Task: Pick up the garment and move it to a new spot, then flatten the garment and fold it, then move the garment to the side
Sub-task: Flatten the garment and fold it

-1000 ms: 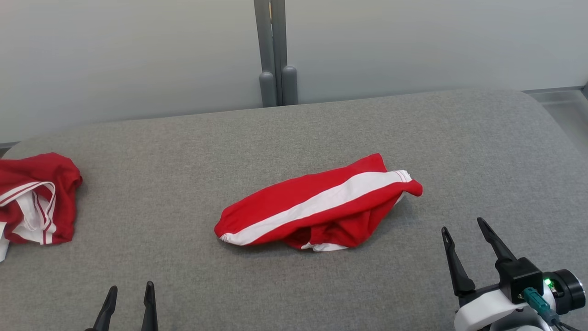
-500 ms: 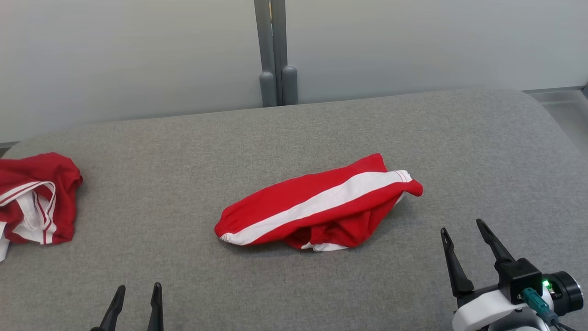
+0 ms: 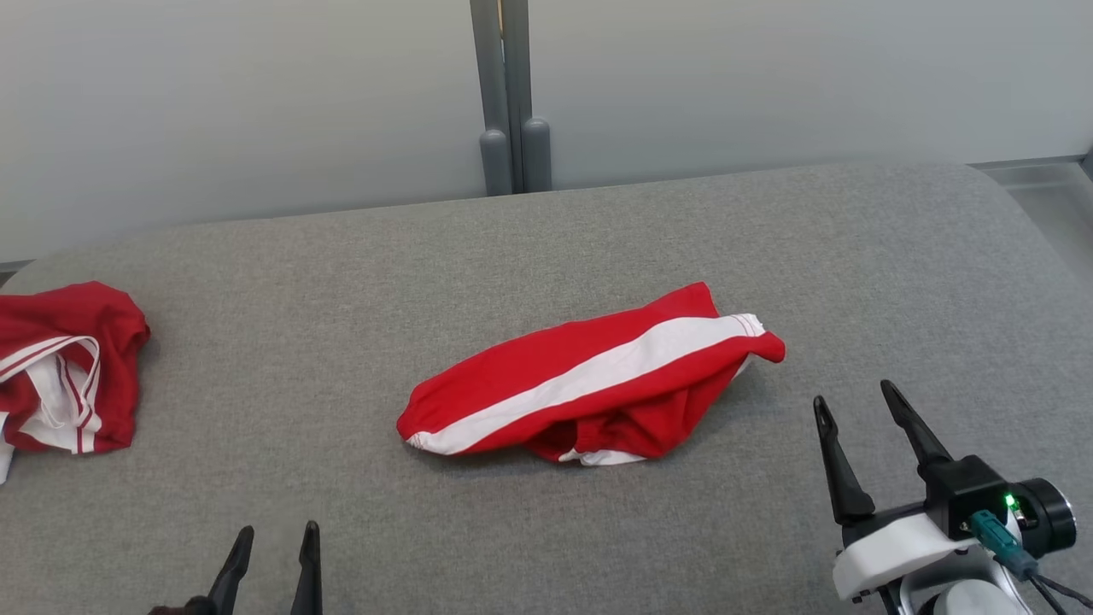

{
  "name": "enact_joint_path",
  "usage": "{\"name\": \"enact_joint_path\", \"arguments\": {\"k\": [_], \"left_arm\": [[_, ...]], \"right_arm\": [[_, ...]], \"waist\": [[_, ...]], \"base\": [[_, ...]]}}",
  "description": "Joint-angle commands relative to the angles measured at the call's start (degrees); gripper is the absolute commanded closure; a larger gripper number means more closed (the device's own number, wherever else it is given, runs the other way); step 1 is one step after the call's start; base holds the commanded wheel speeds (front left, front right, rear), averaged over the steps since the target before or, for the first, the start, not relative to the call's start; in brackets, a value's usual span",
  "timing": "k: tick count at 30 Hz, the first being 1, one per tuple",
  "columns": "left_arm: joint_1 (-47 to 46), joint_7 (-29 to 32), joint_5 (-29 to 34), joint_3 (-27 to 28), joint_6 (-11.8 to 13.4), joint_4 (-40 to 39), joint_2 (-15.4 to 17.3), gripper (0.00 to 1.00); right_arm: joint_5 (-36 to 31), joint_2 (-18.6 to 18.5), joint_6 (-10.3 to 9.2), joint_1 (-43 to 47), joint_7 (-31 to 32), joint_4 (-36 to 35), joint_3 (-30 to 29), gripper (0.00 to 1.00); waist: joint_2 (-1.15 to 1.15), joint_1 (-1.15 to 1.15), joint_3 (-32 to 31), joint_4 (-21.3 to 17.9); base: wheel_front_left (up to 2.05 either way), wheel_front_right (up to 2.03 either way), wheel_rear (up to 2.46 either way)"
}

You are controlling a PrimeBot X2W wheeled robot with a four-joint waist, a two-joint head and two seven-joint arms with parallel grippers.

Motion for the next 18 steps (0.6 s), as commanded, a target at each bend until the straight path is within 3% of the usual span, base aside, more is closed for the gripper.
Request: {"name": "enact_joint_path", "arguments": {"k": [1,5,11,18], "left_arm": [[-1.4,0.8,-0.6,-0.2,-0.2,0.0,-0.1,0.0],[-3.4,7.1,-1.8,-2.0,-0.1,-1.5,-0.7,0.0],[-9.2,19.3,-4.9,-4.2,2.0,-3.7,-2.6,0.0],[-15.8,26.2,-6.9,-6.5,4.5,0.5,-4.2,0.0]], "right_arm": [[0.5,-0.5,-0.08,-1.1,-0.2,0.2,0.5,0.0],[2.4,-3.4,-0.08,-4.9,1.3,2.6,3.8,0.0],[9.0,-9.2,-0.08,-15.1,13.4,3.2,9.9,0.0],[15.3,-12.3,-0.09,-24.0,25.1,9.4,14.8,0.0]], "waist": [[0.0,0.0,0.1,0.0],[0.0,0.0,0.9,0.1],[0.0,0.0,4.7,0.4],[0.0,0.0,7.4,1.8]], "base": [[0.0,0.0,0.0],[0.0,0.0,0.0],[0.0,0.0,0.0],[0.0,0.0,0.0]]}}
